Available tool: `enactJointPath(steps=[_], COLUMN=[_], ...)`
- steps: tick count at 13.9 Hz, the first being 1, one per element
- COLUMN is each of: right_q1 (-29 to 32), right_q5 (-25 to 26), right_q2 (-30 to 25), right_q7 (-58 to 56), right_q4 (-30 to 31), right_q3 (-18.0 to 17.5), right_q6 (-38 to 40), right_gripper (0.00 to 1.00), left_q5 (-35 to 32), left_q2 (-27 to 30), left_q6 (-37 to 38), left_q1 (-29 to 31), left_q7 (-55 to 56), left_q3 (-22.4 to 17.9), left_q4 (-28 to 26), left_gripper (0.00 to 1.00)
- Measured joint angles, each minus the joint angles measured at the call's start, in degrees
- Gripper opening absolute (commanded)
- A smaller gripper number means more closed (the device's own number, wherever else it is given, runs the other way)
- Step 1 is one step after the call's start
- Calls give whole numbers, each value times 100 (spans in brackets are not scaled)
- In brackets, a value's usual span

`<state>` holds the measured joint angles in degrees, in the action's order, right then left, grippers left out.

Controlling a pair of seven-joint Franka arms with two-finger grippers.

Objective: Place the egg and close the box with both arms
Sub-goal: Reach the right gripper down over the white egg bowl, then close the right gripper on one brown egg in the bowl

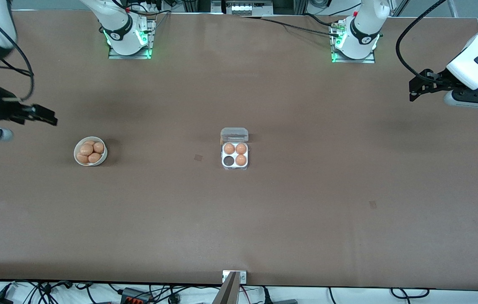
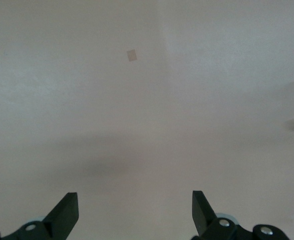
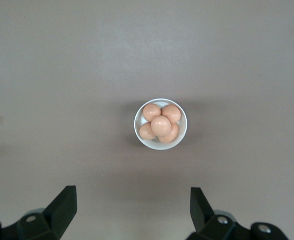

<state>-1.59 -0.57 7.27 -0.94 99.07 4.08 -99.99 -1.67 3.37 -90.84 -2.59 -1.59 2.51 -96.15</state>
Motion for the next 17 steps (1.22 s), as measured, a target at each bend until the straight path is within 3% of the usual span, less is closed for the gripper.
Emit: enactJointPath(steps=[10,17], right_q1=[190,217], right_q5=[0,0], right_q2=[1739,2395], right_q7=[27,27], right_q4=[66,56], right_q3=[110,109], right_q6=[-507,-674], right_gripper=[100,100], left_q5=[0,0], left_q2=[0,0], left_q6=[5,14], left_q1=[-4,-4], left_q7=[0,0], left_q3=[24,28], left_q4=[3,3], left_gripper=[100,100])
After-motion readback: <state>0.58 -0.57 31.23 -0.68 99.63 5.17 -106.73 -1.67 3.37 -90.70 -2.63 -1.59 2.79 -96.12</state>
